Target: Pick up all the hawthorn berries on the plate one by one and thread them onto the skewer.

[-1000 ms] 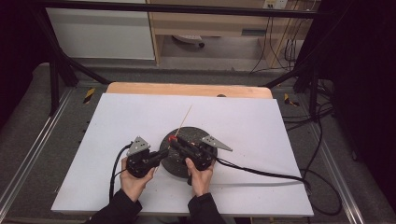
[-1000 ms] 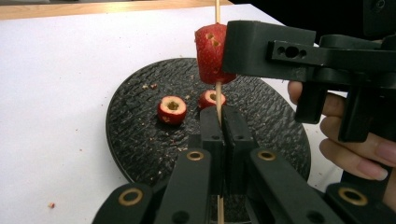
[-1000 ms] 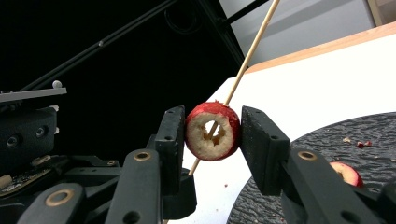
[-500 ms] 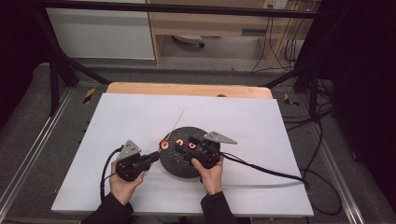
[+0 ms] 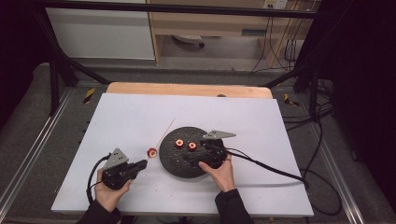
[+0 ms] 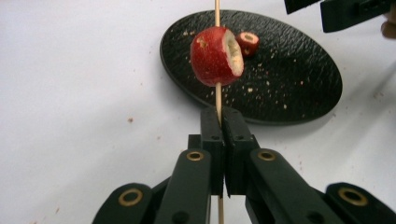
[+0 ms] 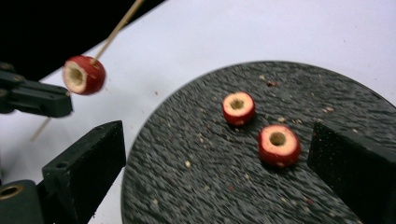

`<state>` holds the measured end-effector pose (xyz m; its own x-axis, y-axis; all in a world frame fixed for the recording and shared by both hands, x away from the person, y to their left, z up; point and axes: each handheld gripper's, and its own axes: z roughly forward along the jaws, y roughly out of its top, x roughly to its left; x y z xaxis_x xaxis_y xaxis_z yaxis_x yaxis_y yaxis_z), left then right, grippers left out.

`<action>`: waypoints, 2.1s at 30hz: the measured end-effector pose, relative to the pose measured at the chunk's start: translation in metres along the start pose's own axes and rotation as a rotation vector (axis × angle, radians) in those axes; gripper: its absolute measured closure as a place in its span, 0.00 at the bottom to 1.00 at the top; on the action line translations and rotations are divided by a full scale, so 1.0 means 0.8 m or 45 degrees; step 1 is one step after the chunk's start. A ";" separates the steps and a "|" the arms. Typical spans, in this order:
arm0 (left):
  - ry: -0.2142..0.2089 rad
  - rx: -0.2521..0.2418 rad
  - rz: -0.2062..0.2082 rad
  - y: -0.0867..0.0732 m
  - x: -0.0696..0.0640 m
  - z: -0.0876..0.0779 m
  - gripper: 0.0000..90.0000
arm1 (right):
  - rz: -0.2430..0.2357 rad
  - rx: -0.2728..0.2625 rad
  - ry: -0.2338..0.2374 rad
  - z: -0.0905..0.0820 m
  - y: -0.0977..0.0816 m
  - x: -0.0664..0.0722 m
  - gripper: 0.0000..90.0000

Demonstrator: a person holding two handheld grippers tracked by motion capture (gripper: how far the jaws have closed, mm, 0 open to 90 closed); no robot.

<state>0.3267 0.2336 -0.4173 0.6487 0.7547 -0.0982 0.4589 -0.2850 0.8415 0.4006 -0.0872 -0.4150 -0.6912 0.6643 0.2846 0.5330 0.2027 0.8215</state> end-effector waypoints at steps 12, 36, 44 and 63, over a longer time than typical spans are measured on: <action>0.006 0.026 -0.006 -0.026 0.015 -0.015 0.98 | -0.091 0.189 -0.075 -0.002 0.020 -0.012 0.06; 0.010 0.033 0.000 -0.037 0.017 -0.022 0.98 | -0.183 0.494 -0.150 0.043 0.063 -0.021 0.22; 0.007 0.041 0.001 -0.037 0.016 -0.019 0.98 | -0.170 0.591 -0.155 0.056 0.065 -0.033 0.34; 0.008 0.046 -0.002 -0.037 0.018 -0.019 0.98 | -0.129 0.699 -0.121 0.076 0.067 -0.044 0.60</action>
<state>0.3133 0.2617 -0.4353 0.6446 0.7585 -0.0961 0.4812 -0.3048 0.8219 0.4831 -0.0559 -0.4105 -0.7184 0.6790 0.1512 0.6597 0.5962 0.4575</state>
